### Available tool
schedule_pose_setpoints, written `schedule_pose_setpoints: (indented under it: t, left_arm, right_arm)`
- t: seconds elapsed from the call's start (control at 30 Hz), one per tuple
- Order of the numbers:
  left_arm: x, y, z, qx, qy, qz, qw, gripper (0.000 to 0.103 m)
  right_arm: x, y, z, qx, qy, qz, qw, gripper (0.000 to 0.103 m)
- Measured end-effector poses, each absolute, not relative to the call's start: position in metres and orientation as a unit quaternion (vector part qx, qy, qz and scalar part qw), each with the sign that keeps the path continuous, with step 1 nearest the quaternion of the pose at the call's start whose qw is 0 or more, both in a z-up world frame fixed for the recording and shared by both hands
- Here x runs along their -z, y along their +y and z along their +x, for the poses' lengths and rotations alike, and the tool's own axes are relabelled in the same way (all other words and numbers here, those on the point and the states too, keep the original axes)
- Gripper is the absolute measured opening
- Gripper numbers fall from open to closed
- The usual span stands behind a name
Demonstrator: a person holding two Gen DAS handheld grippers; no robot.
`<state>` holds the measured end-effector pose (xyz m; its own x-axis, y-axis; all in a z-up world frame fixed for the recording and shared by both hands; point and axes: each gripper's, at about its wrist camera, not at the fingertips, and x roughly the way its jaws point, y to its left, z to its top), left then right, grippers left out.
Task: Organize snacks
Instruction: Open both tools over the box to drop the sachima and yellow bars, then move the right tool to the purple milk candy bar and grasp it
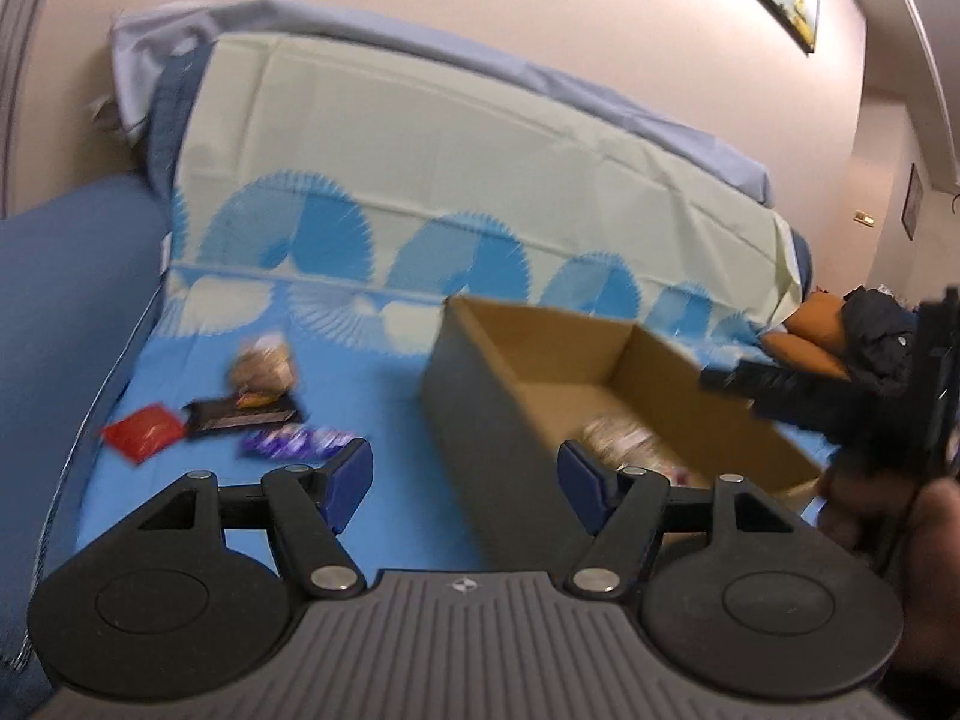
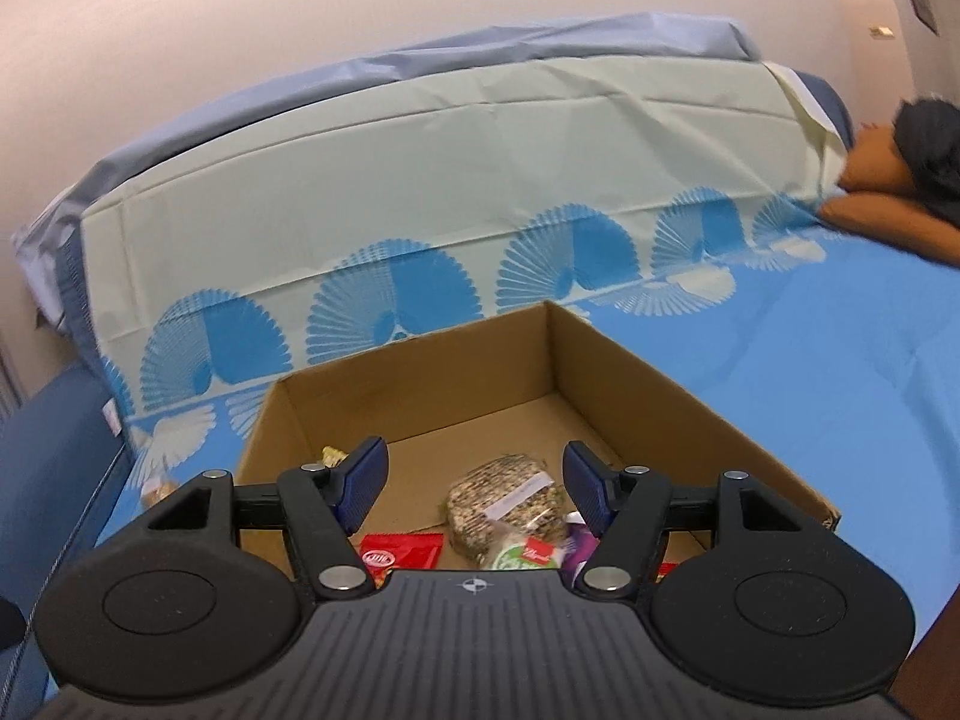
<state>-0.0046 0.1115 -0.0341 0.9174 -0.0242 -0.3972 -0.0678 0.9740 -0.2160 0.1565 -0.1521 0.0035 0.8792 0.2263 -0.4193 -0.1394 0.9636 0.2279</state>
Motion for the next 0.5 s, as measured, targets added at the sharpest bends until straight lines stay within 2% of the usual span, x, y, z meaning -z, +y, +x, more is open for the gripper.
schedule_pose_setpoints:
  t: [0.03,0.1,0.13,0.17,0.2,0.27,0.37,0.5]
  left_arm:
    - [0.042,0.119,-0.008,-0.012,0.209,-0.118,0.971,0.071]
    - [0.063,0.133,-0.011,-0.013,0.232,-0.148,0.961,0.054]
    - [0.070,0.141,-0.009,-0.009,0.254,-0.175,0.951,0.029]
    - [0.072,0.146,-0.005,-0.003,0.262,-0.193,0.946,0.015]
    - [0.071,0.150,-0.005,0.004,0.255,-0.202,0.946,0.015]
    - [0.072,0.155,-0.004,0.027,0.249,-0.217,0.944,0.015]
    - [0.078,0.152,-0.001,0.034,0.268,-0.205,0.941,0.014]
    - [0.077,0.150,-0.002,0.046,0.253,-0.200,0.945,0.015]
  right_arm:
    - [-0.004,-0.149,0.154,-0.099,0.224,0.089,0.965,0.066]
    - [-0.003,-0.143,0.148,-0.107,0.220,0.074,0.967,0.066]
    - [-0.002,-0.140,0.145,-0.112,0.219,0.066,0.967,0.066]
    - [-0.001,-0.137,0.142,-0.115,0.217,0.060,0.967,0.066]
    - [0.000,-0.134,0.139,-0.118,0.217,0.054,0.968,0.064]
    - [0.002,-0.127,0.134,-0.126,0.214,0.048,0.968,0.049]
    - [0.002,-0.118,0.128,-0.148,0.205,0.043,0.967,0.037]
    - [-0.001,-0.105,0.119,-0.180,0.192,0.031,0.964,0.036]
